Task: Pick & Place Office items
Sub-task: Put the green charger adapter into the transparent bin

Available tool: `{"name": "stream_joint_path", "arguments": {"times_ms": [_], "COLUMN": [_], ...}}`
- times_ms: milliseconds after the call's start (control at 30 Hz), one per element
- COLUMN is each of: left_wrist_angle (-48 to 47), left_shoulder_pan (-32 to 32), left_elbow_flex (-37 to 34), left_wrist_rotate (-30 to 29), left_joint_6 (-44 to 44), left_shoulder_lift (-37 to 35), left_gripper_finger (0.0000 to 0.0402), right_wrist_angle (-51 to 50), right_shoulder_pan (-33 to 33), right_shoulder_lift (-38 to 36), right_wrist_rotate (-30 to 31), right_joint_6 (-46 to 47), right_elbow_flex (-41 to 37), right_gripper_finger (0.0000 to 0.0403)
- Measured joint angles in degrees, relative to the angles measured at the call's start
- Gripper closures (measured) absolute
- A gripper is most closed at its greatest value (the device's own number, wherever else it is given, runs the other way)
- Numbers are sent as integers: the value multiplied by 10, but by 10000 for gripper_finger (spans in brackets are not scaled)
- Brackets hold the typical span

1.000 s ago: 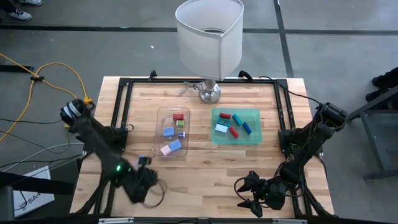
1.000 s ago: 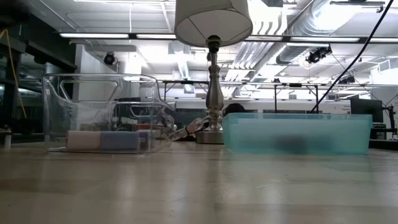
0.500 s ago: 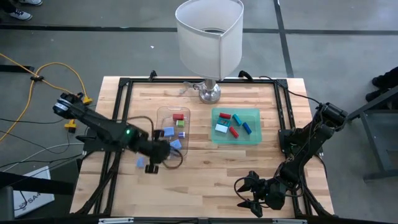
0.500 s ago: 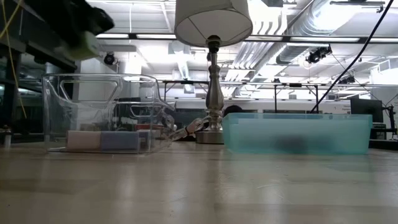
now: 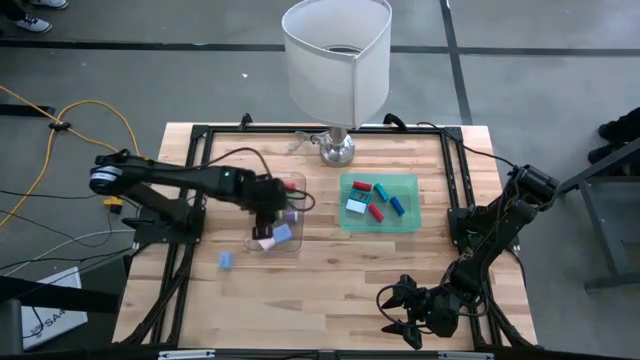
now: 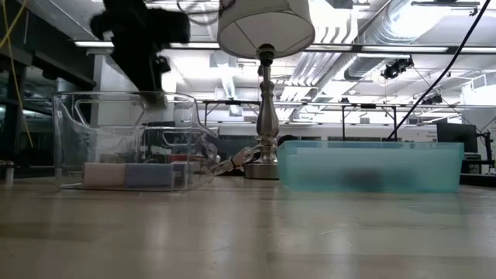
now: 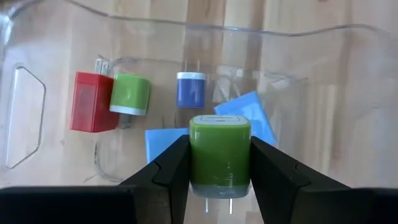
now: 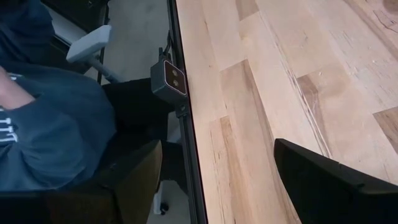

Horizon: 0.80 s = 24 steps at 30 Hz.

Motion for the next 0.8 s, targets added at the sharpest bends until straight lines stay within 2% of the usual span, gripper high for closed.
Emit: {"name": "stream_joint_path", "arguments": {"times_ms": [233,467,800], "left_wrist_angle": [28,48,122], "left_shoulder_pan": [27,-6,3], "left_elbow_flex": [0,-28,-103], "left_wrist_rotate": [37,-3,-1], "left_joint_6": [12,-39,-81], "left_shoulder_lift": [56,62,62], "left_gripper_finger": [270,270,270], "right_wrist_angle": [0,0,0], "right_shoulder_pan": [0,0,0], "right_shoulder_lift": [0,0,0], "right_wrist_rotate": [0,0,0], "right_joint_6": [0,0,0], "right_elbow_flex": [0,0,0], "right_gripper_finger": [105,105,105]}}
